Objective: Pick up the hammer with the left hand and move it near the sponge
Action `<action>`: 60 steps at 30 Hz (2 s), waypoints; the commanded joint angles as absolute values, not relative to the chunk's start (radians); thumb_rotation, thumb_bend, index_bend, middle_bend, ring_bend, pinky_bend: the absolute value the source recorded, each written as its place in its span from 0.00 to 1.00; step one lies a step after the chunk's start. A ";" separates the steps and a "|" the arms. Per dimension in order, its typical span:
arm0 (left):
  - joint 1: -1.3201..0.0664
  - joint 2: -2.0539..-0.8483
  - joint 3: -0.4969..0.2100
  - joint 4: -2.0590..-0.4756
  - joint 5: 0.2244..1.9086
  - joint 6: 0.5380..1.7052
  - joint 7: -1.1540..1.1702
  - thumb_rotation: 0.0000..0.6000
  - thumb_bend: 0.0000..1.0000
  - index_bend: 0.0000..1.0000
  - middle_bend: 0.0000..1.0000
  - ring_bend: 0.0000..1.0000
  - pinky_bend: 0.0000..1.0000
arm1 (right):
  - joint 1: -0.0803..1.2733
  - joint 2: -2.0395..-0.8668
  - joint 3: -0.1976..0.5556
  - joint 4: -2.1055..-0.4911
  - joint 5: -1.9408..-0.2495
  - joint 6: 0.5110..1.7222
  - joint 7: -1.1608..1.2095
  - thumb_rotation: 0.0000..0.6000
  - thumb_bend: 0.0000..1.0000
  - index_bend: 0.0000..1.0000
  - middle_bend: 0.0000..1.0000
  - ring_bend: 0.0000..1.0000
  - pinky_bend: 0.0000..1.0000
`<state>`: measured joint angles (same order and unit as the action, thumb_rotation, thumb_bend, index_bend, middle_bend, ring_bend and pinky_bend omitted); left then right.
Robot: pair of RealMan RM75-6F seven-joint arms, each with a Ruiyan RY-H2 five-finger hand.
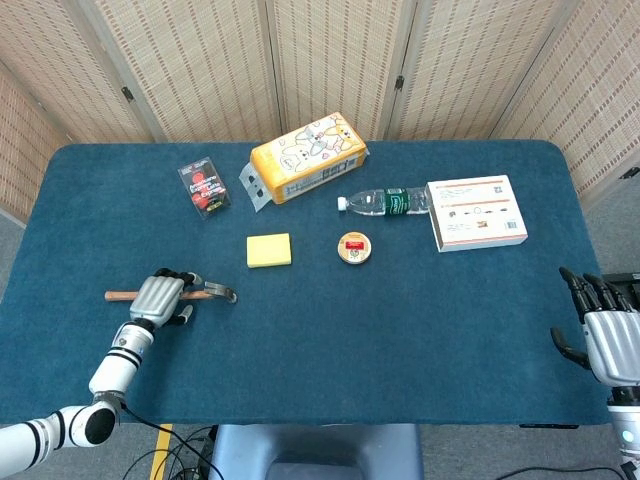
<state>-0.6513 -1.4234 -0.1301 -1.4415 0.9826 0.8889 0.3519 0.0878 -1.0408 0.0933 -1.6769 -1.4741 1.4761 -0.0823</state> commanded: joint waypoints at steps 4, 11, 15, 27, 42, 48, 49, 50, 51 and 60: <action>-0.654 -1.431 -0.122 -1.430 0.993 0.888 0.345 1.00 0.46 0.34 0.40 0.34 0.24 | 0.090 -1.042 0.092 -1.677 -1.471 1.472 -0.084 1.00 0.24 0.00 0.20 0.12 0.18; -0.658 -1.445 -0.122 -1.404 0.998 0.886 0.327 1.00 0.50 0.37 0.43 0.37 0.26 | 0.088 -1.043 0.092 -1.675 -1.470 1.474 -0.081 1.00 0.24 0.00 0.21 0.12 0.18; -0.660 -1.445 -0.119 -1.398 1.000 0.882 0.322 1.00 0.51 0.38 0.44 0.38 0.28 | 0.087 -1.043 0.091 -1.674 -1.469 1.475 -0.080 1.00 0.24 0.00 0.21 0.12 0.18; -0.665 -1.450 -0.110 -1.383 0.999 0.869 0.315 1.00 0.56 0.40 0.46 0.41 0.35 | 0.088 -1.042 0.090 -1.676 -1.469 1.474 -0.078 1.00 0.24 0.00 0.22 0.12 0.18; -0.667 -1.461 -0.105 -1.340 1.023 0.854 0.278 1.00 0.69 0.50 0.57 0.51 0.42 | 0.091 -1.043 0.091 -1.683 -1.463 1.468 -0.085 1.00 0.24 0.00 0.24 0.12 0.18; -0.665 -1.470 -0.105 -1.316 1.048 0.852 0.246 1.00 0.68 0.57 0.64 0.57 0.56 | 0.089 -1.042 0.090 -1.683 -1.465 1.472 -0.084 1.00 0.24 0.00 0.24 0.12 0.18; -0.665 -1.471 -0.106 -1.312 1.055 0.853 0.237 1.00 0.69 0.58 0.65 0.58 0.58 | 0.089 -1.042 0.090 -1.682 -1.465 1.472 -0.084 1.00 0.24 0.00 0.24 0.12 0.18; -0.664 -1.470 -0.107 -1.308 1.064 0.855 0.228 1.00 0.69 0.58 0.66 0.59 0.60 | 0.088 -1.042 0.089 -1.682 -1.465 1.473 -0.083 1.00 0.24 0.00 0.24 0.12 0.18; -0.664 -1.470 -0.109 -1.305 1.073 0.857 0.217 1.00 0.69 0.59 0.67 0.59 0.62 | 0.088 -1.042 0.089 -1.682 -1.465 1.473 -0.082 1.00 0.24 0.00 0.24 0.12 0.18; -0.662 -1.438 -0.137 -1.274 1.262 0.943 0.014 1.00 0.69 0.63 0.73 0.63 0.77 | 0.082 -1.043 0.087 -1.681 -1.470 1.483 -0.079 1.00 0.24 0.00 0.25 0.12 0.18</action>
